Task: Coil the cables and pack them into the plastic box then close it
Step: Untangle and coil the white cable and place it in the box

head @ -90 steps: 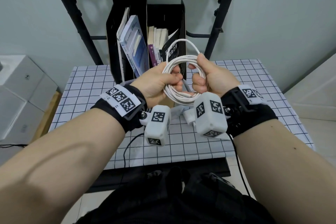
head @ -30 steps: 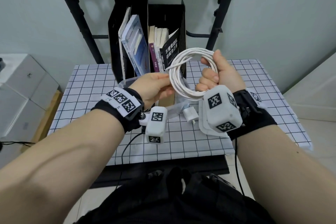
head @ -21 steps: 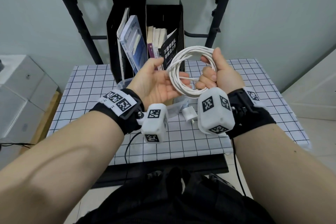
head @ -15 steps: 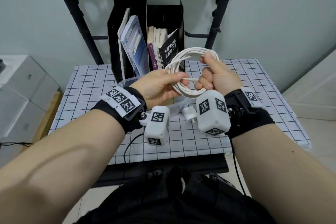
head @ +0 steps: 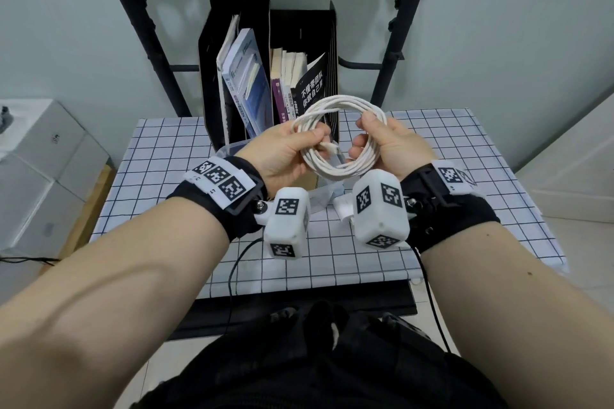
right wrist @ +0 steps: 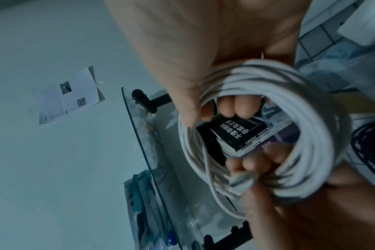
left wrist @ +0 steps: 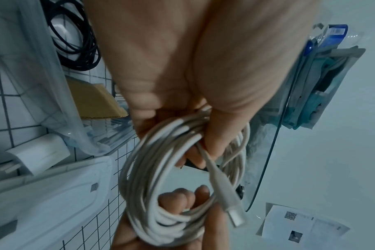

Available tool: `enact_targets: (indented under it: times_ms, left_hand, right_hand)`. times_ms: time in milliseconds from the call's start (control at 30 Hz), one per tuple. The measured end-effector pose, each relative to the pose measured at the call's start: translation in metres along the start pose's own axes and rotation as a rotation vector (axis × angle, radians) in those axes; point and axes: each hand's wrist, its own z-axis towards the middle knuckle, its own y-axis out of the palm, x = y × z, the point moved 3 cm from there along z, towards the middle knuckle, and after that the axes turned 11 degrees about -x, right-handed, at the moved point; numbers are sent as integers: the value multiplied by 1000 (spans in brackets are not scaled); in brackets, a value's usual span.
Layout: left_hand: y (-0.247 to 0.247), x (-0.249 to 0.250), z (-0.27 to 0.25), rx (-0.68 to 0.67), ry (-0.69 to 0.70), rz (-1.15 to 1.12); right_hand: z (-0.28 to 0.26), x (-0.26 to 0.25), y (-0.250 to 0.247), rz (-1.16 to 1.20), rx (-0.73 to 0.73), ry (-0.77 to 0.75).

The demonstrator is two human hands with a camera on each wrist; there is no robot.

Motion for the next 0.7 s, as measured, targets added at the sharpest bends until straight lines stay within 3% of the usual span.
enact_targets:
  times_ms: [333, 600, 700]
  left_hand:
    - [1, -2, 5, -33, -23, 132]
    - [-7, -8, 3, 7, -196, 219]
    - [-12, -11, 2, 66, -292, 419]
  right_hand:
    - [7, -1, 5, 41, -32, -29]
    - [11, -4, 2, -22, -18, -83]
    - [12, -2, 0, -48, -6, -101]
